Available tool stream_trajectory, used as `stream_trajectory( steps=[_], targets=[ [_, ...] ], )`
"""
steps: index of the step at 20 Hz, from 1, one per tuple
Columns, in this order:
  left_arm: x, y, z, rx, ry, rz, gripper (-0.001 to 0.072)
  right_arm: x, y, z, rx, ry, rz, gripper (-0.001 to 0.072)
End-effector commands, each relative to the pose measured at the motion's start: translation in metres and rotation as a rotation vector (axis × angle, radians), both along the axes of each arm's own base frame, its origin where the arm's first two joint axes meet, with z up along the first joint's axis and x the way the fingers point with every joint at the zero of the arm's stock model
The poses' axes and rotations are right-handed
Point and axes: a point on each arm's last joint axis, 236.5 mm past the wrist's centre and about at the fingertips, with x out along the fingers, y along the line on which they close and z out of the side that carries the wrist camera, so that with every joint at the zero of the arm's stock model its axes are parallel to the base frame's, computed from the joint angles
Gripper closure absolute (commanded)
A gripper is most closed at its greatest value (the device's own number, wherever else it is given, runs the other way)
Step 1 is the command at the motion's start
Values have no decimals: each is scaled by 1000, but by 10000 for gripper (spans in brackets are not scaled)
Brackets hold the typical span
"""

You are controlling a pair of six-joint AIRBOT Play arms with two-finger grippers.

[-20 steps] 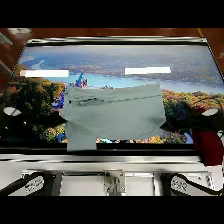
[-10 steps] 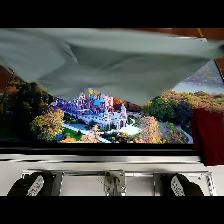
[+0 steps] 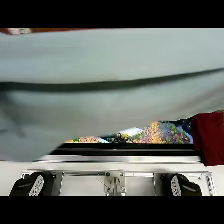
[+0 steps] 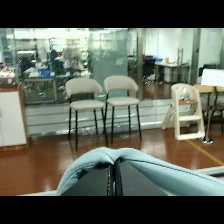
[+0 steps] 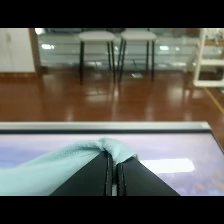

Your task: Fold the shirts.

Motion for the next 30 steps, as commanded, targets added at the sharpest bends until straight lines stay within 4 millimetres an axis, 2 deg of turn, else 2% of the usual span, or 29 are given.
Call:
stream_trajectory(
  steps=[1,3,6,8,11,13,15,16,19,21,22,25,28,30],
  targets=[
    [-4,3,-38,38,156,31,668,-20,-15,-46,-12,198,-86,640],
    [7,11,-64,57,266,51,668,-19,-31,-78,0,343,-135,641],
    [38,33,-114,45,467,103,669,0,-48,-138,41,582,-141,641],
    [67,41,-157,24,609,97,668,19,-57,-195,81,757,-120,641],
    [118,53,-246,-34,866,75,668,52,-77,-284,145,942,-129,641],
    [158,59,-308,-96,988,56,668,92,-75,-320,163,950,-77,641],
    [202,60,-361,-154,1040,19,668,149,-62,-343,142,917,-7,641],
    [224,58,-380,-173,1039,-1,668,185,-50,-355,116,877,29,642],
    [288,61,-417,-193,989,24,668,280,-17,-384,92,711,74,641],
    [324,66,-434,-209,931,67,668,324,-7,-405,199,618,32,641],
    [339,66,-445,-214,913,85,668,340,-6,-418,235,591,17,641],
    [364,59,-486,-215,932,102,668,361,-7,-457,266,589,-3,641],
    [370,48,-533,-208,1017,92,668,365,-7,-495,265,645,-12,641],
    [370,42,-555,-206,1062,87,668,364,-7,-514,267,680,-16,640]
  ],
)
